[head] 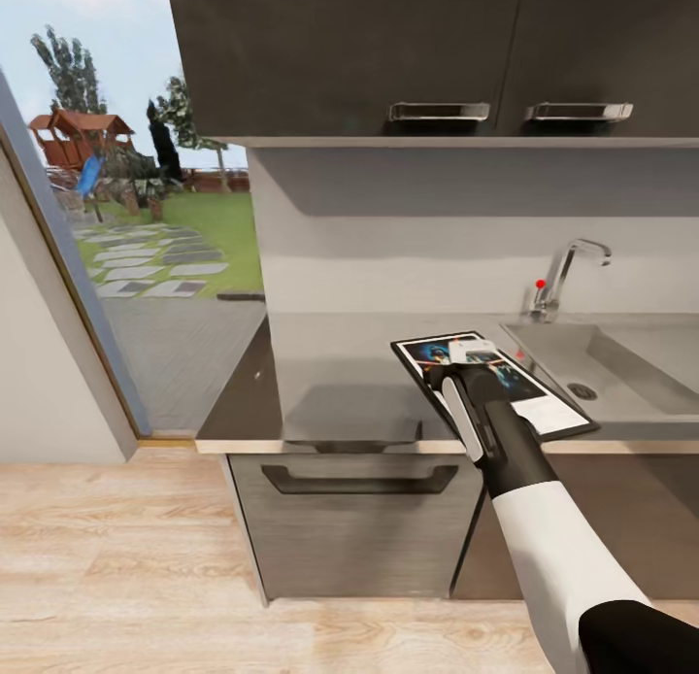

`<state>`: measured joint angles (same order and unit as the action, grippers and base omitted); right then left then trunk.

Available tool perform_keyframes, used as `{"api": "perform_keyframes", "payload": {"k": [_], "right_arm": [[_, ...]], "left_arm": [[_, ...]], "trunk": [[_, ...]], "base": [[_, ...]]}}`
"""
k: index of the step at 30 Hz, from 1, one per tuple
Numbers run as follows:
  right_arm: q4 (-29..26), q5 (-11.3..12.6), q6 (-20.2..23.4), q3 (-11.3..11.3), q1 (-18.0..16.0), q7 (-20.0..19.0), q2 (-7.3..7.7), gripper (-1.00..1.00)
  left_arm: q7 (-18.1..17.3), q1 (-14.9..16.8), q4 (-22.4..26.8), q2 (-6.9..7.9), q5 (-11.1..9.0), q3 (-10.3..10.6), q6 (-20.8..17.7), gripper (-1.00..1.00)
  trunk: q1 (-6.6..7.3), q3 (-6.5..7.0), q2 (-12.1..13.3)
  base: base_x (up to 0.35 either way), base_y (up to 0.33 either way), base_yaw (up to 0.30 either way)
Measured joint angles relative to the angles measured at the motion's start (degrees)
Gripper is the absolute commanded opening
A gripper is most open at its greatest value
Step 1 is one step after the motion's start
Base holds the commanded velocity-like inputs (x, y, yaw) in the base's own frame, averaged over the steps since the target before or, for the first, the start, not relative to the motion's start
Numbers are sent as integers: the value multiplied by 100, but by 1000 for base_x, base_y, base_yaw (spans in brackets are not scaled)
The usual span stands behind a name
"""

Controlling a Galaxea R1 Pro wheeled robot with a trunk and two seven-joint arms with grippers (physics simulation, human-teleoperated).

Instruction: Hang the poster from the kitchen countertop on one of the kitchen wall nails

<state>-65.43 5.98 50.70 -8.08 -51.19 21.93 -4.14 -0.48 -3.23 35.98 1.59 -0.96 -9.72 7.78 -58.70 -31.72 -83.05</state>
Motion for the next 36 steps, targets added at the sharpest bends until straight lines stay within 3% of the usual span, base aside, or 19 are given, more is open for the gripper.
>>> {"api": "perform_keyframes", "payload": {"k": [36], "right_arm": [[630, -22, -46, 2, 0, 33, 32, 100]], "left_arm": [[0, 0, -1, 0, 0, 0, 5, 100]], "trunk": [[-3, 0, 0]], "base": [[27, 4, 0]]}}
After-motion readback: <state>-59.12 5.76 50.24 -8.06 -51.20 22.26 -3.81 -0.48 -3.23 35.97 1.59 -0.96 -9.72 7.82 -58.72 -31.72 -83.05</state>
